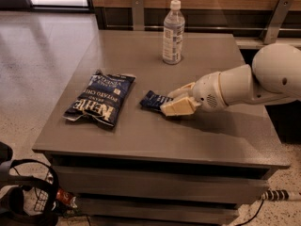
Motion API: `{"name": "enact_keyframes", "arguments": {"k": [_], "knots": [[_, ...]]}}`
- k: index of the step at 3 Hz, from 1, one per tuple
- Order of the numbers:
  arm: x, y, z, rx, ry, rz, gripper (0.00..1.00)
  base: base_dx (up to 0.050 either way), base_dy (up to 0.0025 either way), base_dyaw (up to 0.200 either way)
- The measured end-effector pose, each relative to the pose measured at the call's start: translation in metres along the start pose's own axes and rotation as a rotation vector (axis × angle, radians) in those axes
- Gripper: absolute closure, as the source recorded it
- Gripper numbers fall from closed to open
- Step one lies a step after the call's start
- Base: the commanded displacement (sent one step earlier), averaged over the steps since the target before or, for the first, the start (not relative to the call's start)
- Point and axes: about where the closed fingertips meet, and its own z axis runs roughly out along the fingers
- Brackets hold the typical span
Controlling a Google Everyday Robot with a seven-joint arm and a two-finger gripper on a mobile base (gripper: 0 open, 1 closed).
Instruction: Move rxbar blueberry near blue chip bag
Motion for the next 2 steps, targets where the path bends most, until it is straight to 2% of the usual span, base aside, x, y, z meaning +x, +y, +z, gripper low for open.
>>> {"name": "enact_keyframes", "arguments": {"k": [1,2], "knots": [[-0.0008,0.0012,0.0014,-0.003,0.001,-0.002,0.54,0.000,0.00000,0.000],[-0.0021,0.0030,0.0033,-0.007,0.002,-0.005,0.23,0.000,0.00000,0.000]]}}
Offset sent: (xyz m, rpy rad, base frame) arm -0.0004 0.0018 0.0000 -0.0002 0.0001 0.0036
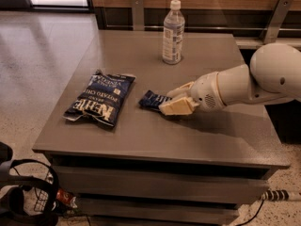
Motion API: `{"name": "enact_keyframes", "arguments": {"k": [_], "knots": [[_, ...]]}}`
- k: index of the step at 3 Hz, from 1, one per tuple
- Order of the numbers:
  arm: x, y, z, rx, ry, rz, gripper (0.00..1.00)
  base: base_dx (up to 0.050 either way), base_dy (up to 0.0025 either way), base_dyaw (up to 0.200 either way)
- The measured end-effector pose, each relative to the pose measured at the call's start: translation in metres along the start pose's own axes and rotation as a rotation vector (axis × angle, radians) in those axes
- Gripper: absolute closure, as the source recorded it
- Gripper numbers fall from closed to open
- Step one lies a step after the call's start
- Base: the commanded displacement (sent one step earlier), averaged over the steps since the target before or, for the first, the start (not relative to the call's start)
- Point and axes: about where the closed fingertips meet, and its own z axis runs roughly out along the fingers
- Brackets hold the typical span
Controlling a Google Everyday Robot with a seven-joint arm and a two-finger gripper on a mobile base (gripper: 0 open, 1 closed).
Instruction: Move rxbar blueberry near blue chip bag
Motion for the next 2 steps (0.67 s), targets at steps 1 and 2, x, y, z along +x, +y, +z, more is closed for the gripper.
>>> {"name": "enact_keyframes", "arguments": {"k": [1,2], "knots": [[-0.0012,0.0016,0.0017,-0.004,0.001,-0.003,0.00,0.000,0.00000,0.000],[-0.0012,0.0017,0.0018,-0.004,0.001,-0.003,0.00,0.000,0.00000,0.000]]}}
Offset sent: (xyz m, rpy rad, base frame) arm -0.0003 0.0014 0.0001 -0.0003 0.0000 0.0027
